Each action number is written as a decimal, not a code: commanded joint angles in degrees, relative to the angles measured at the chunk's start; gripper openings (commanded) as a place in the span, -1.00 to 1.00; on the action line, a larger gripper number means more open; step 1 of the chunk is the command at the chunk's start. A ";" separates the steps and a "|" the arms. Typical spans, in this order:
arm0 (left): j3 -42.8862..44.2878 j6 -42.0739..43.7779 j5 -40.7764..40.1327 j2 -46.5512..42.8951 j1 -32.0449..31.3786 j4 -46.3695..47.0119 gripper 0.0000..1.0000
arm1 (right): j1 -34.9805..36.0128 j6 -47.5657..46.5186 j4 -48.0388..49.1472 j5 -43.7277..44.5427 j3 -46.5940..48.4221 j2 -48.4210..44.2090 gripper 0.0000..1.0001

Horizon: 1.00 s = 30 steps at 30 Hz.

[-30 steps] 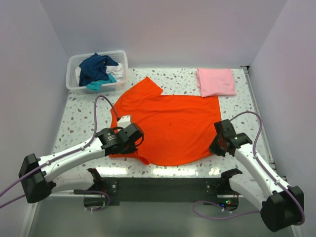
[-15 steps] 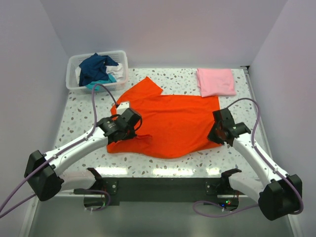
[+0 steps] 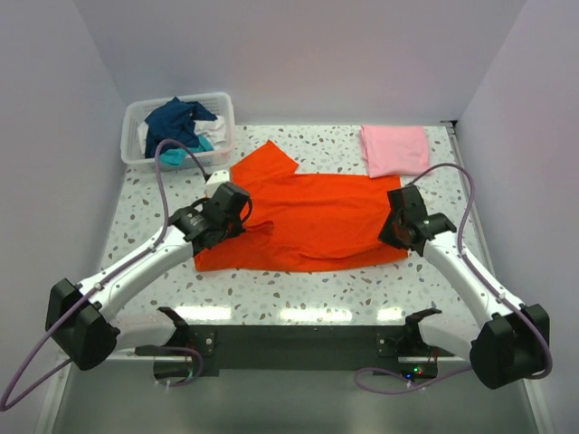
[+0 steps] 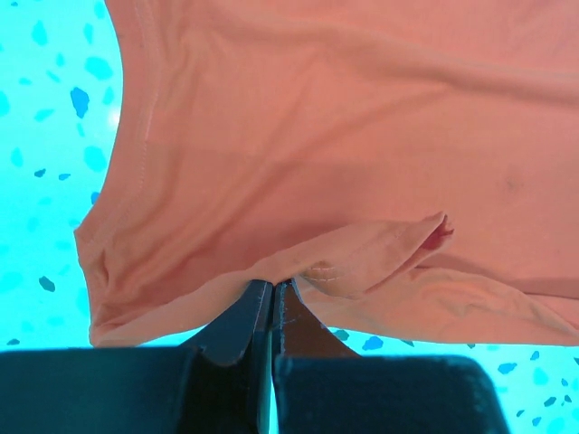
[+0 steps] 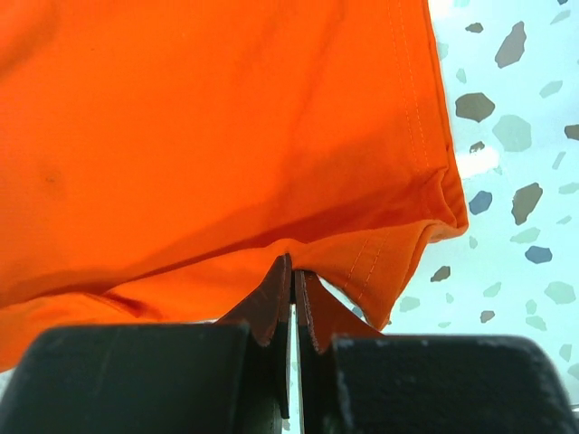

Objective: Fold and stack the t-shirts
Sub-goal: Fold the tshirt

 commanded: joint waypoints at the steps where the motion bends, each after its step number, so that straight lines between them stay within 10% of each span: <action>1: 2.55 2.78 -1.86 0.27 1.96 3.90 -1.00 | -0.51 -1.11 3.04 2.24 2.72 1.03 -1.00; 25: 3.60 13.16 5.61 15.81 13.74 16.83 -1.00 | -4.55 1.70 14.20 3.73 2.64 12.09 -0.88; 30: 5.01 13.59 6.13 19.86 16.28 19.28 -0.54 | -5.70 1.35 15.35 4.61 6.06 20.43 -0.54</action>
